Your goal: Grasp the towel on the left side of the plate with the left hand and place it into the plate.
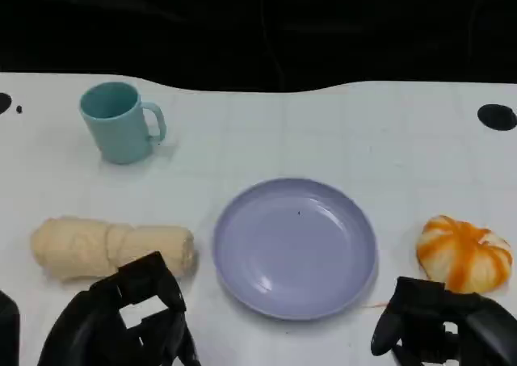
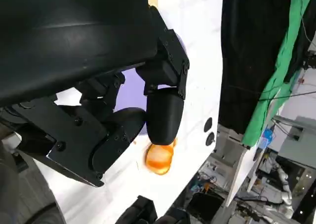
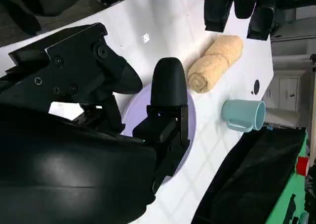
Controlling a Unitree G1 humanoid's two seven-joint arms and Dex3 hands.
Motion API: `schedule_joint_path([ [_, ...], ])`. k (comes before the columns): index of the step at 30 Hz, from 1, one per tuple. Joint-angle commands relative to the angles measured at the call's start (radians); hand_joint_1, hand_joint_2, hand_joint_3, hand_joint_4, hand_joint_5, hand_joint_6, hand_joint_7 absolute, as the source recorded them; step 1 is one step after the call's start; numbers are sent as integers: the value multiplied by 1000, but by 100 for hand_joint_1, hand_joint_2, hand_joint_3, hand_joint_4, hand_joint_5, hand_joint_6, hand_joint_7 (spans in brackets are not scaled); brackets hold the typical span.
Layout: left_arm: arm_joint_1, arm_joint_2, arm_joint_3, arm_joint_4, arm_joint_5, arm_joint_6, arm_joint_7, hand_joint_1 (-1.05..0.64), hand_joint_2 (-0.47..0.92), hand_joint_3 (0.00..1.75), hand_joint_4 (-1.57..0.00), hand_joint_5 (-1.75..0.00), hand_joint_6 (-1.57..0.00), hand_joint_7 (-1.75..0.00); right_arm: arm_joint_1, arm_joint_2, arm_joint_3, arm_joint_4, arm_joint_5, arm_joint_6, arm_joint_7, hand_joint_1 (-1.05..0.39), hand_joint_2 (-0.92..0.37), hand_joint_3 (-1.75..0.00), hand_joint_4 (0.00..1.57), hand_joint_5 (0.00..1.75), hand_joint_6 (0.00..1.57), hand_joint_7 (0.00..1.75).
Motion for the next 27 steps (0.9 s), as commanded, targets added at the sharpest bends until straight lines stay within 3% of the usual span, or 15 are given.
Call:
schedule_joint_path([
  [1, -6, 17, 10, 2, 8, -6, -1, -9, 51, 132, -81, -175, -71, -166, 2, -6, -3, 0, -3, -7, -3, -1, -59, -112, 73, 175, 61, 149],
  [5, -4, 18, 15, -5, 14, -3, 9, -10, 50, 132, -81, -175, -71, -162, 3, -3, 0, 1, -4, -8, -7, -1, -59, -113, 74, 175, 61, 149],
  [11, -16, 18, 25, -17, 29, -12, 25, -11, 60, 117, -71, -171, -70, -138, -2, -2, 5, 8, -7, -14, -8, 0, -59, -113, 74, 175, 62, 148],
  [14, -17, 22, 20, -25, 90, -44, 43, -12, 55, 117, -63, -160, -67, -123, -5, -2, 10, 13, -11, -18, -8, -1, -59, -113, 75, 175, 62, 149],
  [16, -18, 25, 15, -33, 136, -67, 55, -16, 55, 108, -63, -147, -67, -107, -6, -1, 11, 10, -11, -12, -10, -2, -58, -113, 75, 175, 62, 149],
  [19, -23, 37, 4, -19, 218, -150, 44, -19, 66, 88, -57, -138, -61, -93, -7, 1, 13, 12, -10, -11, -11, -2, -58, -114, 75, 175, 62, 149],
  [25, -42, 56, -8, 49, 357, -339, 28, -14, 75, 65, -51, -111, -54, -56, -11, 8, 21, 21, -9, -15, -13, -1, -58, -115, 74, 175, 62, 149],
  [27, -56, 93, -9, 74, 426, -421, 15, -17, 79, 56, -47, -100, -52, -42, -15, 8, 22, 23, -9, -11, -15, -2, -58, -115, 74, 175, 62, 149],
])
